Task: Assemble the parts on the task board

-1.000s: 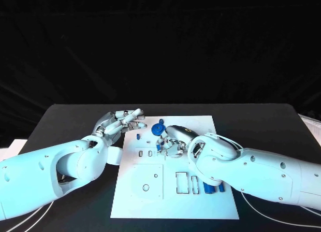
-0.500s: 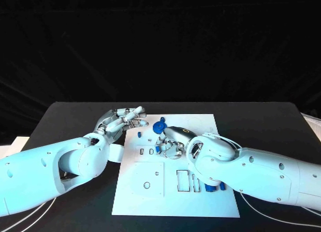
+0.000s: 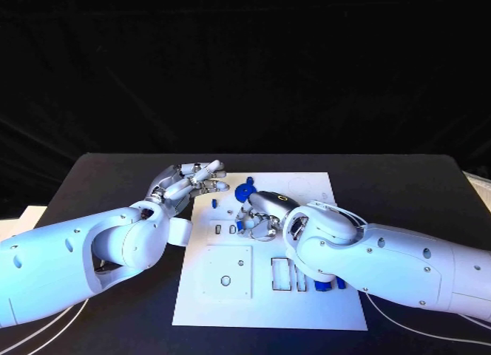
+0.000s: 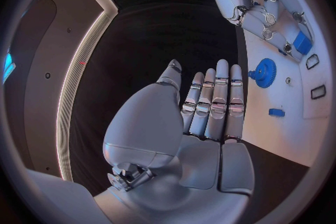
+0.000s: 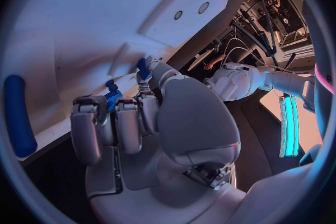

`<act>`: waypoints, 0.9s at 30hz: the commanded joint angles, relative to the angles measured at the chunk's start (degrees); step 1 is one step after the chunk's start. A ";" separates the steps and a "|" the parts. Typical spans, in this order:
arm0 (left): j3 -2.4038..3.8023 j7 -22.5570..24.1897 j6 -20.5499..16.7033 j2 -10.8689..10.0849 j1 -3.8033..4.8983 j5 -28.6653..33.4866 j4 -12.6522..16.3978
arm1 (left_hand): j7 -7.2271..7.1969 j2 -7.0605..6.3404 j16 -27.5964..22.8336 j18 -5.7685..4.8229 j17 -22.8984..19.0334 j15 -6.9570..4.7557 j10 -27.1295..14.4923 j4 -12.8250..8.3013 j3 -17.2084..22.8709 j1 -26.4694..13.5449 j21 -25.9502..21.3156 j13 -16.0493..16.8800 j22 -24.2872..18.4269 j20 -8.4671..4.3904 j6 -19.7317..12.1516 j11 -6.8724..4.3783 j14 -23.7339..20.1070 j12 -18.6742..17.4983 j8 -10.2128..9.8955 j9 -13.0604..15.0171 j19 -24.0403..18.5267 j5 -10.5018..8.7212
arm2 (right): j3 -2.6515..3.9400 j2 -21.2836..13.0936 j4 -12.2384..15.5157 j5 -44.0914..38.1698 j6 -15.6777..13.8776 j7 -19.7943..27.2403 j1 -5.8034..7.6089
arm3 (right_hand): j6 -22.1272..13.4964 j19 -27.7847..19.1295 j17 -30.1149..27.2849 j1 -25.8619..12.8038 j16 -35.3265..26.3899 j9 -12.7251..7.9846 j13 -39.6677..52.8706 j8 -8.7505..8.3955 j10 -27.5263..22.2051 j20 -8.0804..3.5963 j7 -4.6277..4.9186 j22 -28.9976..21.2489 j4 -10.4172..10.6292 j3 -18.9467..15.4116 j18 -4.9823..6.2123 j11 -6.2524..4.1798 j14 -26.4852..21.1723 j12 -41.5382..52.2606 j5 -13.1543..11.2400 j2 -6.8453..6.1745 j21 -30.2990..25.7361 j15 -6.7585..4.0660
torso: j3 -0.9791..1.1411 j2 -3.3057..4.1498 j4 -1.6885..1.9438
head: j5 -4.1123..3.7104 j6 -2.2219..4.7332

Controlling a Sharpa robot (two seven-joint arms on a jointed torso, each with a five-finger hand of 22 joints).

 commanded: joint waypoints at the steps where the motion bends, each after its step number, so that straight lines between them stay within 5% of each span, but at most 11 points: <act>1: 0.04 0.72 0.66 0.11 0.04 0.16 0.20 | 0.04 0.38 -0.29 0.66 0.07 0.07 -0.05 -0.24 0.06 0.36 0.26 0.06 0.06 -0.09 0.11 -0.02 -0.28 -0.36 -0.18 -0.07 -0.33 -0.15 | -0.28 0.11 -0.50 -1.20 2.39 -0.93 -0.42 | 0.47 1.34 7.89 -0.73 -0.30 0.60 4.50 0.29 -0.05 -0.12 -0.04 9.16 0.02 -0.14 -0.66 0.02 4.49 -0.13 0.29 0.12 -0.22 -0.05 | -0.02 -0.03 -0.03 | 0.01 -0.14; 27: 0.04 0.48 1.04 0.08 0.04 0.16 0.35 | 0.07 0.47 -0.31 0.66 0.17 0.06 -0.01 -0.44 0.02 0.47 0.28 0.07 0.06 -0.09 0.14 -0.01 -0.29 -0.42 -0.24 -0.07 -0.36 -0.15 | -0.33 -0.26 -0.99 -1.58 6.17 -0.43 -0.58 | -0.82 1.23 7.53 -2.69 -0.51 0.38 3.72 -0.79 -0.73 0.09 0.51 8.99 0.04 -1.60 -0.63 0.45 4.43 -1.23 1.26 -2.30 -0.34 0.26 | 0.01 -0.01 -0.07 | -0.40 -0.49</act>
